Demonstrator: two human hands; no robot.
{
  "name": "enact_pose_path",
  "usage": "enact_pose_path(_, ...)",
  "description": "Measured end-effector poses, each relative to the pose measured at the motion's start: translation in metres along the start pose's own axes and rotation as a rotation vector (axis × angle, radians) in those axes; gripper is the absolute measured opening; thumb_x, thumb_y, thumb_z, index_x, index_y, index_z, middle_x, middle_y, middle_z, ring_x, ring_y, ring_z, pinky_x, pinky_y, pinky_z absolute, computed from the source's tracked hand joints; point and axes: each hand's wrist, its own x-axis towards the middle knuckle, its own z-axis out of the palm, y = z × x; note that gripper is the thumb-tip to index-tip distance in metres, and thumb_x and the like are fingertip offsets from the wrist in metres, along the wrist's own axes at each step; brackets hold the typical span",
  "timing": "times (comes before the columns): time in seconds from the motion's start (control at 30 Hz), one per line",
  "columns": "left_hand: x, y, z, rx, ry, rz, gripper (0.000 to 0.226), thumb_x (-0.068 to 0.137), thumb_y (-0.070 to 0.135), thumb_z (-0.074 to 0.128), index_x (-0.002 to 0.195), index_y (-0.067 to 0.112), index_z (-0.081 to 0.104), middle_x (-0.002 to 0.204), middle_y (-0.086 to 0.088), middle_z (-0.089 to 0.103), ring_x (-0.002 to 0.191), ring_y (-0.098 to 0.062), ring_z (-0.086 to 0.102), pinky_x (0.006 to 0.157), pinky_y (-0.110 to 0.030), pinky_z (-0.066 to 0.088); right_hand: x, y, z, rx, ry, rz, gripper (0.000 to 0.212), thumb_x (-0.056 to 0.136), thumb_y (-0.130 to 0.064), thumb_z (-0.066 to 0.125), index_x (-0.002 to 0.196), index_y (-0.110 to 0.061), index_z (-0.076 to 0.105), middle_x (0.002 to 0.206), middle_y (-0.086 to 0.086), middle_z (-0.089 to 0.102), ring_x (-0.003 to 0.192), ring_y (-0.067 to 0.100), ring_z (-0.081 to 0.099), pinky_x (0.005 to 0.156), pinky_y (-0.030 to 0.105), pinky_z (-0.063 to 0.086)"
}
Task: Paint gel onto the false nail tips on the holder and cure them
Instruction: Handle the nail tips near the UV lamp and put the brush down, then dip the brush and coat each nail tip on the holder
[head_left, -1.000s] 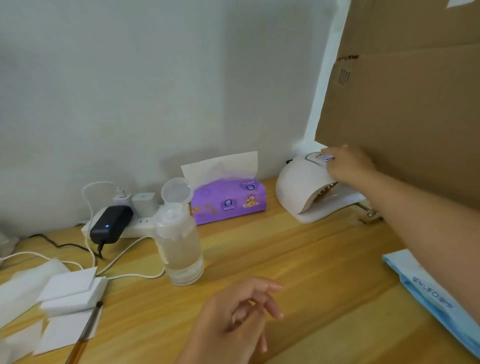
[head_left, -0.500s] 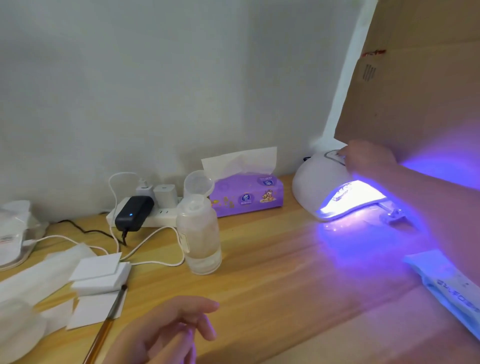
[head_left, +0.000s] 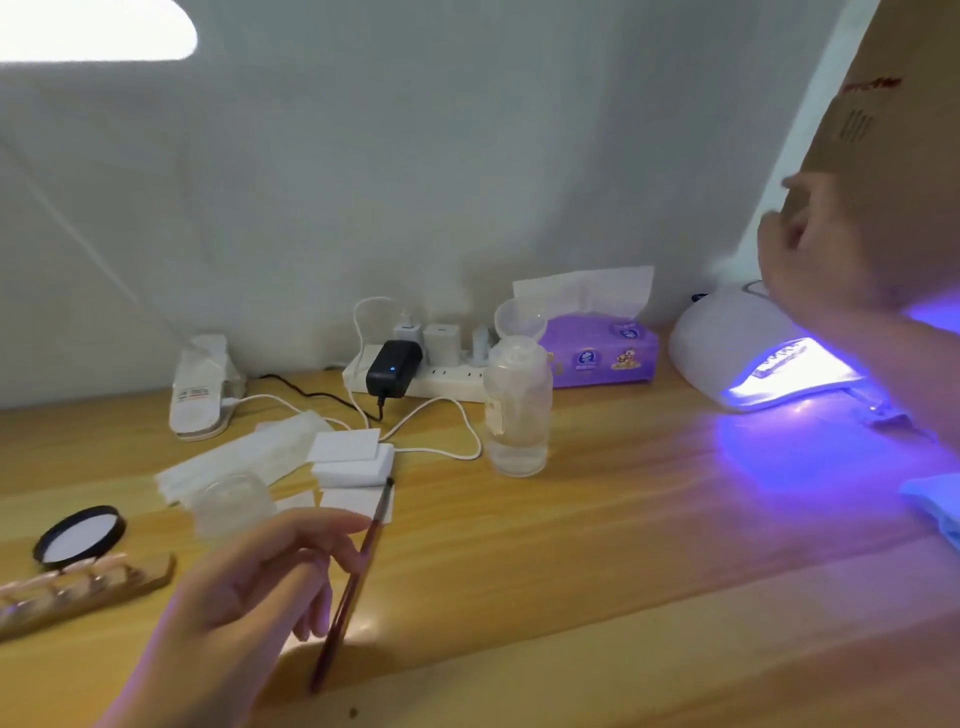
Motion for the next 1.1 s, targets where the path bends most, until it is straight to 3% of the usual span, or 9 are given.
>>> enact_pose_path(0.17,-0.014,0.014,-0.009,-0.047,0.14,-0.023,0.008,0.081,0.019,0.067,0.085,0.024,0.072,0.07,-0.007,0.064,0.046,-0.013,0.047,0.042,-0.014,0.038,-0.042,-0.104,0.008,0.516,0.205,-0.235,0.014,0.092,-0.012,0.036,0.087,-0.024,0.043,0.057,-0.017,0.039,0.053,0.0,0.035,0.057,0.016,0.028)
enact_pose_path(0.27,-0.023,0.017,-0.018,-0.06,0.132,-0.038,0.015,0.077,0.025,0.056,0.076,0.02,0.07,0.059,-0.005,0.057,0.043,-0.007,0.04,0.041,-0.012,0.033,-0.084,-0.157,0.013,0.721,0.171,-0.345,0.02,0.092,-0.009,0.034,0.081,-0.024,0.04,0.073,-0.01,0.04,0.061,0.003,0.035,0.06,0.018,0.03)
enact_pose_path(0.4,-0.031,0.013,-0.034,-0.011,0.157,-0.041,0.023,0.086,0.032,0.063,0.066,0.021,0.067,0.052,0.0,0.049,0.044,-0.003,0.038,0.043,-0.009,0.029,-0.146,-0.2,0.026,0.783,-0.022,-0.417,0.017,0.091,-0.01,0.033,0.08,-0.011,0.046,0.065,-0.008,0.039,0.054,0.008,0.033,0.052,0.022,0.029)
enact_pose_path(0.57,-0.046,0.013,-0.061,0.114,0.194,0.051,0.014,0.079,0.034,0.06,0.072,0.024,0.065,0.054,-0.002,0.048,0.05,-0.006,0.04,0.046,-0.013,0.031,-0.189,-0.207,0.042,0.324,-0.535,-0.669,0.018,0.087,-0.026,0.048,0.085,-0.017,0.064,0.053,-0.01,0.046,0.048,0.008,0.042,0.045,0.016,0.03)
enact_pose_path(0.7,-0.052,0.012,-0.097,0.3,0.345,0.154,0.016,0.072,0.041,0.056,0.081,0.029,0.064,0.072,0.0,0.058,0.06,-0.006,0.048,0.054,-0.017,0.039,-0.201,-0.194,0.053,0.067,-0.81,-0.925,0.013,0.08,-0.017,0.062,0.091,-0.017,0.07,0.06,-0.016,0.044,0.048,0.004,0.041,0.045,0.013,0.029)
enact_pose_path(0.8,-0.052,0.001,-0.135,0.48,0.426,0.173,0.031,0.07,0.045,0.056,0.1,0.039,0.051,0.089,0.011,0.057,0.077,0.001,0.051,0.065,-0.007,0.038,-0.208,-0.181,0.064,-0.088,-0.897,-0.984,0.024,0.087,-0.023,0.056,0.109,-0.03,0.063,0.079,-0.011,0.062,0.069,0.014,0.059,0.056,0.022,0.035)
enact_pose_path(0.9,-0.054,-0.018,-0.164,0.573,0.403,0.06,0.052,0.07,0.05,0.072,0.112,0.042,0.043,0.103,0.014,0.052,0.091,0.002,0.048,0.077,-0.011,0.037,-0.209,-0.177,0.073,-0.289,-1.002,-1.024,0.033,0.094,-0.03,0.04,0.124,-0.038,0.047,0.111,-0.011,0.059,0.098,0.011,0.057,0.064,0.021,0.032)
enact_pose_path(1.0,-0.056,-0.038,-0.175,0.568,0.37,-0.155,0.074,0.06,0.039,0.072,0.127,0.029,0.041,0.104,0.005,0.053,0.09,-0.004,0.05,0.076,-0.023,0.035,-0.208,-0.182,0.077,-0.378,-1.062,-1.097,0.034,0.096,-0.031,0.035,0.128,-0.033,0.046,0.118,-0.009,0.057,0.103,0.012,0.055,0.073,0.022,0.037)
enact_pose_path(1.1,-0.056,-0.049,-0.177,0.581,0.36,-0.252,0.08,0.063,0.024,0.081,0.133,0.016,0.042,0.093,0.009,0.056,0.085,-0.001,0.052,0.074,-0.02,0.037,-0.206,-0.188,0.081,-0.527,-1.113,-1.218,0.033,0.099,-0.029,0.031,0.128,-0.025,0.046,0.116,-0.004,0.057,0.102,0.016,0.055,0.071,0.023,0.037)
